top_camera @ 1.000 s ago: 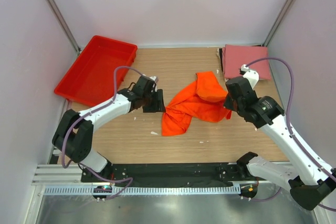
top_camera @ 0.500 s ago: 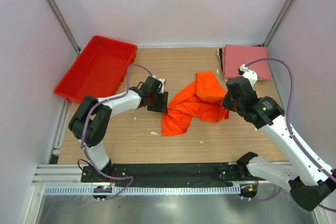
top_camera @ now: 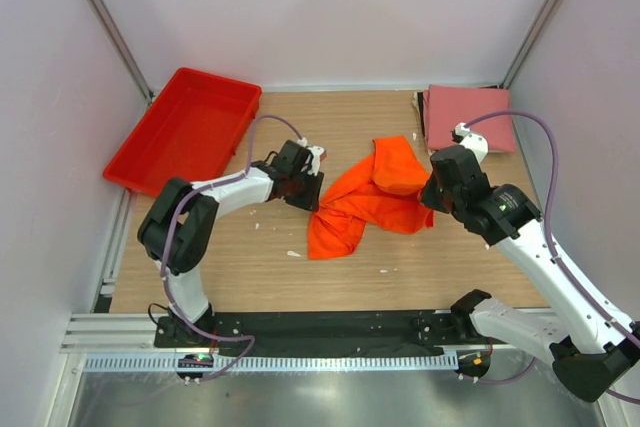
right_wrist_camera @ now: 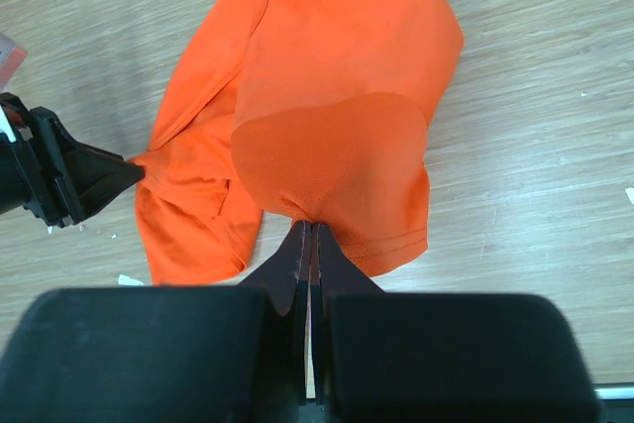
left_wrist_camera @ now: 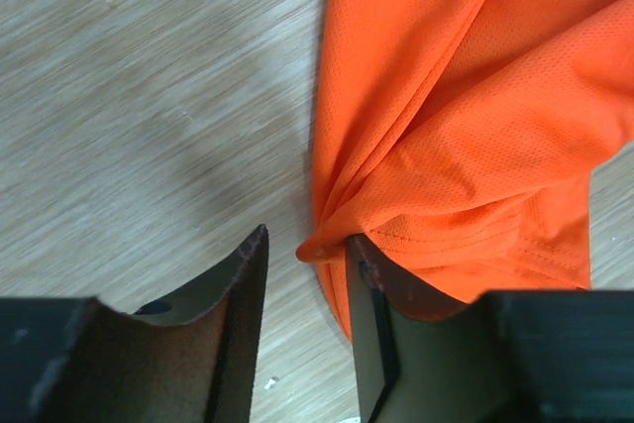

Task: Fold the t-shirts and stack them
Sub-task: Flatten the tshirt out

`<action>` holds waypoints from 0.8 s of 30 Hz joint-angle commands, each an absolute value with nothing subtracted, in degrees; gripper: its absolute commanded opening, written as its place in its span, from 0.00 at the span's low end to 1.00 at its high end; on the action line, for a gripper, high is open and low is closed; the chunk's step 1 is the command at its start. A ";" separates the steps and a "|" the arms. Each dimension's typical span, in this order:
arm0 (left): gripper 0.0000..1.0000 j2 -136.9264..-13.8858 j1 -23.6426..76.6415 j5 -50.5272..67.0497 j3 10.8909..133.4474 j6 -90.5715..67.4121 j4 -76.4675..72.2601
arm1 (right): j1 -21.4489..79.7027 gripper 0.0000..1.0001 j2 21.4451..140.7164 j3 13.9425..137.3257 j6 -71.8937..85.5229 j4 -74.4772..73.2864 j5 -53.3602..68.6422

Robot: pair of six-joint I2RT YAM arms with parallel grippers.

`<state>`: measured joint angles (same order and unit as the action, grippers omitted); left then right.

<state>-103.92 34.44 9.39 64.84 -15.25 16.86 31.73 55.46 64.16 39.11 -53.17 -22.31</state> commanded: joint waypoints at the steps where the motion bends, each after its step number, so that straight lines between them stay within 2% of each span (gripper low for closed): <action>1: 0.37 -104.33 34.54 10.98 66.80 -12.92 15.38 | 31.55 0.01 54.05 64.60 38.76 -50.89 -22.50; 3: 0.30 -104.06 34.54 12.03 66.71 -12.66 15.03 | 31.55 0.01 54.05 64.16 38.76 -50.80 -22.59; 4: 0.16 -103.63 34.54 12.21 66.80 -12.57 15.20 | 31.55 0.01 53.97 63.90 38.85 -50.45 -22.59; 6: 0.00 -102.92 34.54 11.69 67.58 -12.83 15.64 | 31.47 0.01 54.49 63.02 39.11 -49.49 -22.41; 8: 0.00 -100.91 34.54 10.47 70.12 -13.18 17.65 | 30.94 0.01 55.63 63.10 39.02 -48.69 -22.15; 11: 0.00 -96.44 34.54 3.45 78.11 -11.70 29.39 | 28.40 0.01 60.37 68.80 38.24 -48.95 -21.01; 14: 0.00 -90.91 34.45 -6.56 88.48 -9.07 38.45 | 22.87 0.01 67.30 81.17 36.65 -50.35 -19.60; 17: 0.00 -87.64 34.45 -14.57 99.90 -6.95 45.84 | 16.54 0.01 73.29 98.72 37.00 -53.87 -17.94; 20: 0.00 -83.42 34.45 -18.26 108.53 -4.92 49.47 | 9.86 0.01 76.72 109.11 38.40 -56.95 -15.12; 24: 0.00 -76.49 34.45 -19.78 113.64 -5.01 51.15 | 4.22 0.01 76.47 114.52 39.98 -59.76 -9.41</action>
